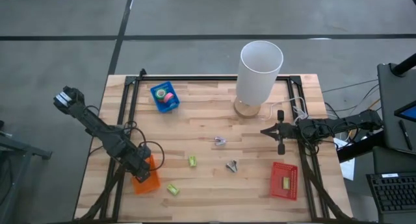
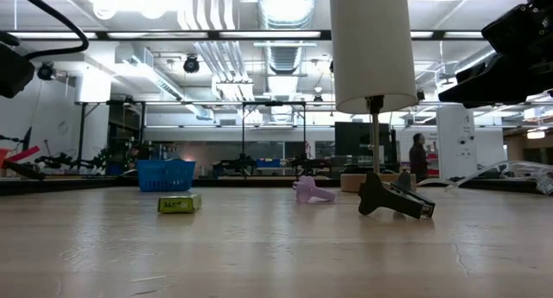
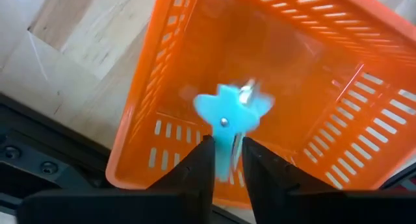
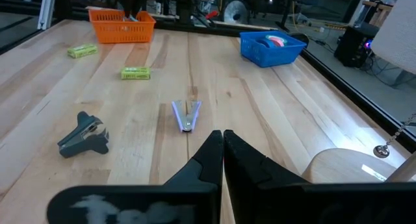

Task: Pick and place Stapler, Stapler remover, tape
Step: Put the blue staple remover into the orange basket, then put the purple staple remover into the orange basket

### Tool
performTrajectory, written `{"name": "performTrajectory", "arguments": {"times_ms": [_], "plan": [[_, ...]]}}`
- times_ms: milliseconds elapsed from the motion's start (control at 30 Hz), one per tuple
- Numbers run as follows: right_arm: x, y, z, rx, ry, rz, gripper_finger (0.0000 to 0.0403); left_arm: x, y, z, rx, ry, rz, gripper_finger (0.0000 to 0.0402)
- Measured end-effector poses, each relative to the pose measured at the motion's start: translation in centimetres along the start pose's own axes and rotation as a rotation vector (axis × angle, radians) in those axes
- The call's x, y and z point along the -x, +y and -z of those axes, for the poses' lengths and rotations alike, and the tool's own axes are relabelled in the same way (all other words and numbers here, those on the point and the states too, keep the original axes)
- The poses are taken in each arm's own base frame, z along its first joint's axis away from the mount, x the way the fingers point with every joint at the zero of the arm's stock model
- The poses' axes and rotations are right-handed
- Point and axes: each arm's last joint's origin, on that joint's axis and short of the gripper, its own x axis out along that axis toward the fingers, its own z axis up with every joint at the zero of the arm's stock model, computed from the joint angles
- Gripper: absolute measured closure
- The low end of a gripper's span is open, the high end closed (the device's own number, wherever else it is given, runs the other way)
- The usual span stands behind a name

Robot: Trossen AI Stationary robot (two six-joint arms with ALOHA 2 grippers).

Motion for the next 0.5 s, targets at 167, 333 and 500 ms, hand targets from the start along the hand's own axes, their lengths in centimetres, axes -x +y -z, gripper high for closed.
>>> {"name": "performTrajectory", "arguments": {"times_ms": [167,333,500], "plan": [[0.0,0.0,0.0,0.0,0.0,0.0,0.0394,0.0,0.0,0.0,-0.001,-0.008,0.002,0.0286],[0.0,0.0,0.0,0.0,0.0,0.0,0.0394,0.7,-0.1,0.1,-0.009,-0.009,0.037,0.0267],[0.0,0.0,0.0,0.0,0.0,0.0,0.0394,2.2,-0.7,0.4,-0.023,-0.014,0.106,0.0268]]}}
